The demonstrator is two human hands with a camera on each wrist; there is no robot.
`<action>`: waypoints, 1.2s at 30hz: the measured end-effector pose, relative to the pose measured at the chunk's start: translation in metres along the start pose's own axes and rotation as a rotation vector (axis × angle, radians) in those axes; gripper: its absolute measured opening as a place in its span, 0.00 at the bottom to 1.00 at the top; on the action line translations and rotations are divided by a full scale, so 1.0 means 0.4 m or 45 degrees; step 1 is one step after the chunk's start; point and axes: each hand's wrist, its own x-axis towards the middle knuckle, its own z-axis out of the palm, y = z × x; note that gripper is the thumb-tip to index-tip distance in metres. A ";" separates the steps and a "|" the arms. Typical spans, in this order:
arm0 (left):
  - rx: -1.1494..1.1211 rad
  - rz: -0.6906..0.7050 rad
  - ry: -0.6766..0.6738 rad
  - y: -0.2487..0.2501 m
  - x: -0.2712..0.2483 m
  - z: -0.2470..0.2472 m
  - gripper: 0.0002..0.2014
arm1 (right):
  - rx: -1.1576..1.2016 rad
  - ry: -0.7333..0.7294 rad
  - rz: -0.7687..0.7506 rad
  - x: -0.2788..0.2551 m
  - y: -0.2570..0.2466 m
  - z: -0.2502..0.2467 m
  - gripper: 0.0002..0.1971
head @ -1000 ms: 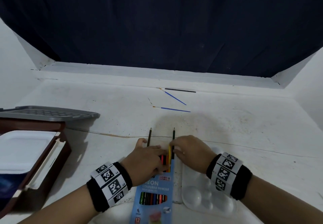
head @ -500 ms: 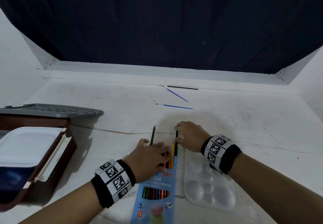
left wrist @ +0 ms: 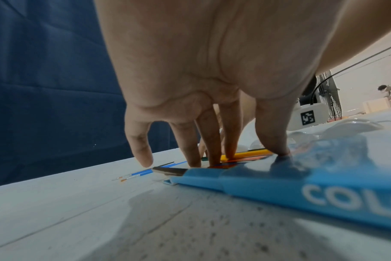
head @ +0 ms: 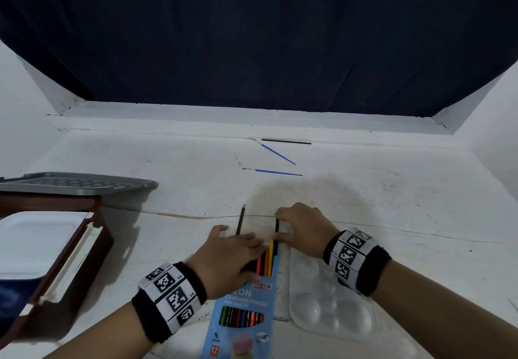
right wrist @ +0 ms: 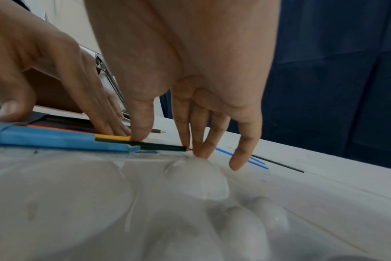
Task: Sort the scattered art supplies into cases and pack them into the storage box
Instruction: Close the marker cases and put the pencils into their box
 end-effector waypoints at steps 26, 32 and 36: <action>0.048 0.016 -0.002 -0.001 0.006 0.005 0.31 | -0.109 0.121 -0.094 -0.090 -0.101 0.012 0.13; -0.174 0.007 0.103 -0.028 -0.010 -0.008 0.31 | -0.011 0.035 0.030 -0.068 -0.101 0.014 0.13; -0.121 -0.101 0.028 -0.075 -0.024 -0.026 0.41 | 0.052 0.011 0.106 -0.066 -0.110 0.002 0.13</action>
